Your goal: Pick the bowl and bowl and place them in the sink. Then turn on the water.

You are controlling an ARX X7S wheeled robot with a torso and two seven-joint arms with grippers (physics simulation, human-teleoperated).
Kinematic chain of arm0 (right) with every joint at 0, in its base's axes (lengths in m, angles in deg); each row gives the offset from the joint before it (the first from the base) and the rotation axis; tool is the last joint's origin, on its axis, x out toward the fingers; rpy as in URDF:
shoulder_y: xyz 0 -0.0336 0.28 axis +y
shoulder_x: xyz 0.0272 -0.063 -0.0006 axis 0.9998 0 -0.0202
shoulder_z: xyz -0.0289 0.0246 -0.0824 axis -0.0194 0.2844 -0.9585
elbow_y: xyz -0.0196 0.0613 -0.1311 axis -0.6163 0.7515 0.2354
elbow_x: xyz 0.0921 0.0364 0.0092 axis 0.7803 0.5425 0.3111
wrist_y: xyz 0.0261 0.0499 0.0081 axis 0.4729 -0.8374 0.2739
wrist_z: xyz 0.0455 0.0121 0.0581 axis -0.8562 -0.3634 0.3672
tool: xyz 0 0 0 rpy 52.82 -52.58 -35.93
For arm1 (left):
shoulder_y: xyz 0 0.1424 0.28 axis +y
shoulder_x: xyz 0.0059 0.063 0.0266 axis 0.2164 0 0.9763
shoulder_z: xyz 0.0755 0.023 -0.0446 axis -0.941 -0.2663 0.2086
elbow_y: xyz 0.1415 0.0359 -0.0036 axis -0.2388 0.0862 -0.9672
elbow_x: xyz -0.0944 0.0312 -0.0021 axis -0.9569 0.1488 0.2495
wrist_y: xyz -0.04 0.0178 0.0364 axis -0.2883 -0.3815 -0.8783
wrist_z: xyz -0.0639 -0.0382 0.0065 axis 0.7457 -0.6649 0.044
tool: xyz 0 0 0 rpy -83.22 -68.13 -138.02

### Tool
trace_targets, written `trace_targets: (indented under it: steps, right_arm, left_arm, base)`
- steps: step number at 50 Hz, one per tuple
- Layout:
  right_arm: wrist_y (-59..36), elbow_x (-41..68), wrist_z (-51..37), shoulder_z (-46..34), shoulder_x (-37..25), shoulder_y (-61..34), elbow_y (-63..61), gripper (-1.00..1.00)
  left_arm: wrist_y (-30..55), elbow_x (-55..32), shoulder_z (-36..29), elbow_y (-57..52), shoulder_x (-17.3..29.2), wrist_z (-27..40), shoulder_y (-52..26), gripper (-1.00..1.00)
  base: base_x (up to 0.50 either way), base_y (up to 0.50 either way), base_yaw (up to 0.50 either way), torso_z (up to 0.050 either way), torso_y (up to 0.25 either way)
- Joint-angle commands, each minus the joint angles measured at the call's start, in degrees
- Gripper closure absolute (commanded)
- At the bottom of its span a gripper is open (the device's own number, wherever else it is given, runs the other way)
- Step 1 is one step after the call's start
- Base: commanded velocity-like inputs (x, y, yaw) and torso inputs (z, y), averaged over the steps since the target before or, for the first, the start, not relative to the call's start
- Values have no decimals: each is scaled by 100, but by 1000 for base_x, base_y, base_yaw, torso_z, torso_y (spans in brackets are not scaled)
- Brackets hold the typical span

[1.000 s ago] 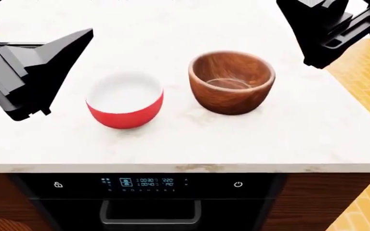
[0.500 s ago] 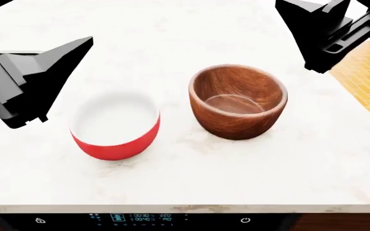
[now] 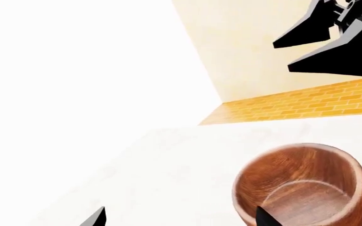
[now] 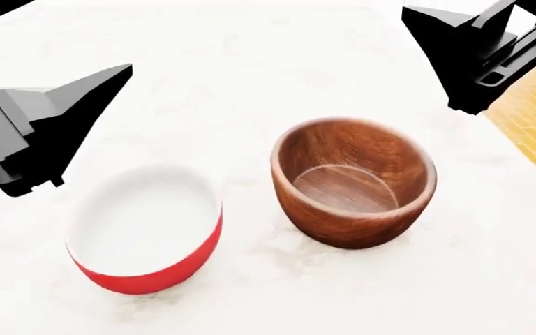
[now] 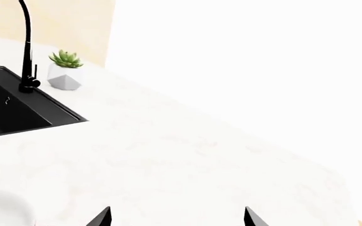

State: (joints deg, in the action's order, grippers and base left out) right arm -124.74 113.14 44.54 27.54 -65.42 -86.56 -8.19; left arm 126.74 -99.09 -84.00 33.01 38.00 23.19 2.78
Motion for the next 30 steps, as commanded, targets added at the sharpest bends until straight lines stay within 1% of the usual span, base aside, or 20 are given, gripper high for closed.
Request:
trace_targets:
  steps: [1,9,21,30]
  right_arm:
    - [4,61,14,-30,-62,-6,1,-100]
    - [24,111,34,-50,-85,32,-25,-100]
    - [-172,-20,322,-417,-36,-281,118,-100]
    - [-189,-494,640,-804,5,-508,474,-100]
  left_arm:
    - [-18,-50,-14,-3,49,9,0,-100]
    - [-47,-54,-32,-14,79,5,34,-100]
    - [-62,-96,-20,-32,185,-6,71,-100]
    - [-68,-149,5,-45,275,-20,96,-100]
  base:
    - [191,-145,0,0,0]
    - [169,-131,0,0,1]
    - [4,0,0,0,0]
    - [0,0,0,0,0]
